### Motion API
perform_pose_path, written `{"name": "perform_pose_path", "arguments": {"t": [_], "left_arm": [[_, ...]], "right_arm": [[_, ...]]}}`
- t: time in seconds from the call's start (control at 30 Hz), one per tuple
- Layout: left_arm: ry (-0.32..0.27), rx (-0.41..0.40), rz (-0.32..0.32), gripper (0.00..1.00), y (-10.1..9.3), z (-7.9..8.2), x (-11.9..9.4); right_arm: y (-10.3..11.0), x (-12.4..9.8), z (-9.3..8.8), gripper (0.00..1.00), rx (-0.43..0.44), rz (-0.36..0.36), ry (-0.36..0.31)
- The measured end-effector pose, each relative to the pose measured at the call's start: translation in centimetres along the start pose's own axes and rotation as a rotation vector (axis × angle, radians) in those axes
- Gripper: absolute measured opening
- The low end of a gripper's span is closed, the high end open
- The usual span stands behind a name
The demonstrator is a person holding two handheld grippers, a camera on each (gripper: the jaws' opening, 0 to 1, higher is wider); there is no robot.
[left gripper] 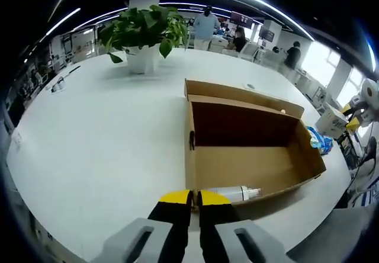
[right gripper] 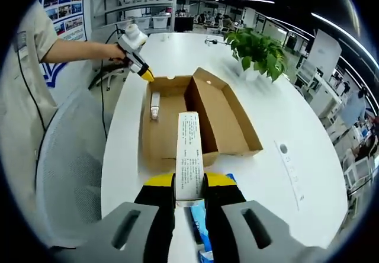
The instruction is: Operate the shoe box by opening the lid, removing the specified soft item, and placing it in the target area until the item is outside and the box remains undamaged.
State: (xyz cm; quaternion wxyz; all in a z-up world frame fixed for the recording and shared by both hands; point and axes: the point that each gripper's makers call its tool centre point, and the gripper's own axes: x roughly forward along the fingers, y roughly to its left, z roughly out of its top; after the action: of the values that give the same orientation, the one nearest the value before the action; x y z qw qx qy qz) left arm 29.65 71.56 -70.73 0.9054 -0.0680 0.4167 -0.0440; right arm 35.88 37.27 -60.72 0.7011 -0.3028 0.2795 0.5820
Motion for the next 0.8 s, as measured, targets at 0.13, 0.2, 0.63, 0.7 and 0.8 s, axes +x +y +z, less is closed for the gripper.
{"name": "perform_pose_path", "arguments": {"t": [0.13,0.2,0.63,0.7,0.8], "left_arm": [[0.003,0.001,0.001,0.03,0.0,0.0,0.0],[0.003,0.001,0.001,0.03,0.0,0.0,0.0],[0.01,0.005,0.005,0.03,-0.1,0.0,0.1],[0.011,0.005,0.005,0.03,-0.1,0.0,0.1],[0.011,0.0,0.002,0.03,-0.1,0.0,0.1]], "right_arm": [[-0.7,-0.7,-0.9,0.15,-0.001,-0.008,0.011],[-1.1,-1.1,-1.3,0.15,-0.001,-0.014,0.017],[-4.1,-3.0,-4.4,0.15,0.007,-0.052,0.057],[-4.6,-3.3,-4.9,0.15,0.007,-0.057,0.068],[-5.4,-3.7,-5.9,0.15,0.01,-0.066,0.086]]}}
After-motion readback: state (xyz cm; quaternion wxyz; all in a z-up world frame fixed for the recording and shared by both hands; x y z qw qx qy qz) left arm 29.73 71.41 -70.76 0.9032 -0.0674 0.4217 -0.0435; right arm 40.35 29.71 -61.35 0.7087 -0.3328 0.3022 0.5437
